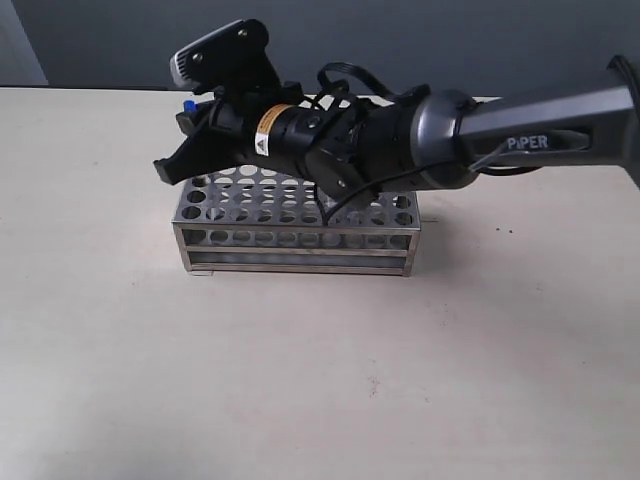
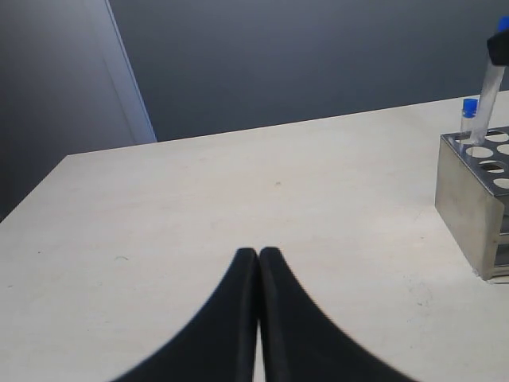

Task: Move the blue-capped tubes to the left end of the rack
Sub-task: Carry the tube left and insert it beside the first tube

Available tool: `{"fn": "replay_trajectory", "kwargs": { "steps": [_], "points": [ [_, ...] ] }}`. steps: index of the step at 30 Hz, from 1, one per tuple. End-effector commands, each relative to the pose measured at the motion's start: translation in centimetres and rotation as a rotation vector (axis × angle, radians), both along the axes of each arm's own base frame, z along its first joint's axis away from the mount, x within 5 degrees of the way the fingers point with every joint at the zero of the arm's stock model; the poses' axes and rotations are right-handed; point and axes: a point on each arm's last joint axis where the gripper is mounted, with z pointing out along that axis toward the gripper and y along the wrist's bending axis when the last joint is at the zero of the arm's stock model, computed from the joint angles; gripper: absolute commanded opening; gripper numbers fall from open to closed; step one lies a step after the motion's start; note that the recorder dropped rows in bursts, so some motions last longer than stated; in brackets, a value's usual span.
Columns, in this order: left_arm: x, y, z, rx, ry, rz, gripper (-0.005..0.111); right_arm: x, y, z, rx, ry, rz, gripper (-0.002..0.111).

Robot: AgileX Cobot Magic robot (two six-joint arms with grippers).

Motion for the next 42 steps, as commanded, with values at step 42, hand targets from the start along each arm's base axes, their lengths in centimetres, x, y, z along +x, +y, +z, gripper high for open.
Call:
{"fn": "replay_trajectory", "kwargs": {
  "steps": [42],
  "points": [
    [0.0,-0.1,0.2,-0.005,-0.011,-0.009,0.000,-0.2,0.8,-5.2,-0.107,0.053,0.029,0.029]
  ]
}}
